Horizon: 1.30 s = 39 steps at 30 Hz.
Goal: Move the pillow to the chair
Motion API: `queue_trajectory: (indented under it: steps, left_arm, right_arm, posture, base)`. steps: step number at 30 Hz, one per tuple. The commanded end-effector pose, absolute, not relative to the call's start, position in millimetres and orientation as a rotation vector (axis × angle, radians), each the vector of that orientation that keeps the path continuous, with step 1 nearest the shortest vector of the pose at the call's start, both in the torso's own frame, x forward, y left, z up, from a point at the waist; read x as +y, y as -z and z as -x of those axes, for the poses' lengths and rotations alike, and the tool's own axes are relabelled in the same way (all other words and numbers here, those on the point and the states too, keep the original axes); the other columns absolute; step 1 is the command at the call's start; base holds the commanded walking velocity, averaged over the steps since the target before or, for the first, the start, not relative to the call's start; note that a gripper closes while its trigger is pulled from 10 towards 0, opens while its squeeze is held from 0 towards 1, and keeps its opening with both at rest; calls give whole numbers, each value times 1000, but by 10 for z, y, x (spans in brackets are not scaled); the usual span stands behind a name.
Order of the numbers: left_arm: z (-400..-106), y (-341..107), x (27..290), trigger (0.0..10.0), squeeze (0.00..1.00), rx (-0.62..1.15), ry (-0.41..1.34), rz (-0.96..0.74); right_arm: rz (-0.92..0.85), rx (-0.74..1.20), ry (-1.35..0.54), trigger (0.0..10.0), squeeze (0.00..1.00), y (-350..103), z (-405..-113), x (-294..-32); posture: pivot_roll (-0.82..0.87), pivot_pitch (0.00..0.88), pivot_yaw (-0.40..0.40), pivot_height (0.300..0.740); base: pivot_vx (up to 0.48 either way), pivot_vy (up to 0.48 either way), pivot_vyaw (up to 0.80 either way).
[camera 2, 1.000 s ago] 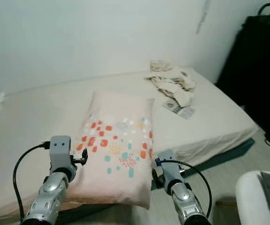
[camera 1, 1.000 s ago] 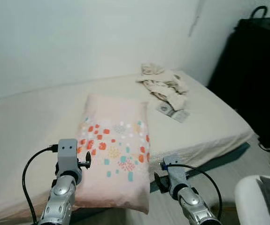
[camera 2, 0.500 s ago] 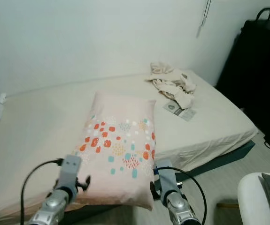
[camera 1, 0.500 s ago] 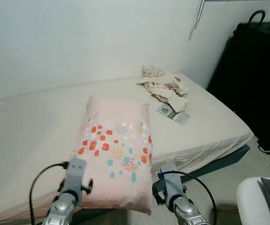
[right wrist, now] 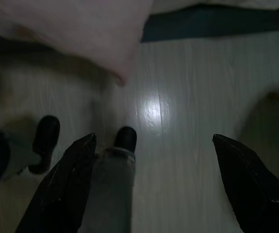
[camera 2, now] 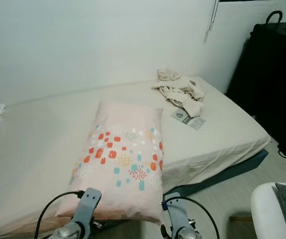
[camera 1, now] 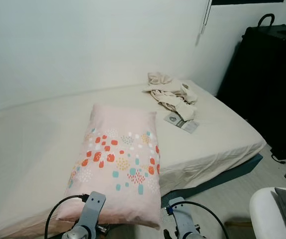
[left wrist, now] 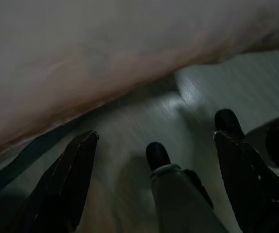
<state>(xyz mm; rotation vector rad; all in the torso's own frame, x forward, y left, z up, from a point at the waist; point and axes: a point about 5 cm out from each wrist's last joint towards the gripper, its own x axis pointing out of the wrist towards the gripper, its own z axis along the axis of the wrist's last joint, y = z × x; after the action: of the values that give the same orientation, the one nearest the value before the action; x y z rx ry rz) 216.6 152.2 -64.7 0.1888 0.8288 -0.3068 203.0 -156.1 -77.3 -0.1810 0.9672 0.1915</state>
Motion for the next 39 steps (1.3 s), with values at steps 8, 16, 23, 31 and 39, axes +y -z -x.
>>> queue_trajectory:
  steps: [8,16,23,31,39]
  left_arm:
    - [-2047,733,1470,10000,0,901,338,-163]
    - [-1938,794,1452,10000,0,932,329,-115]
    - [-1863,834,1393,10000,0,955,362,-130]
    - [-1864,822,1334,10000,0,902,383,-164]
    - [-1932,793,1231,10000,0,890,325,-140]
  right_arm:
    - [162,1065,-191,10000,0,875,-1844,-1552]
    - [166,1082,-247,10000,0,954,-1669,-1394]
    - [199,1100,-256,10000,0,992,-1563,-1519]
    - [204,1094,-225,10000,0,989,-1552,-1640]
    - [214,968,-119,10000,0,875,-1735,-1877]
  posture:
    - [-3,0,-30,740]
    - [-10,0,-20,740]
    - [-28,0,-2,740]
    - [-27,0,-1,740]
    - [-61,24,-6,740]
  base:
    - [0,0,0]
    - [0,0,0]
    - [0,0,0]
    - [0,0,0]
    - [0,0,0]
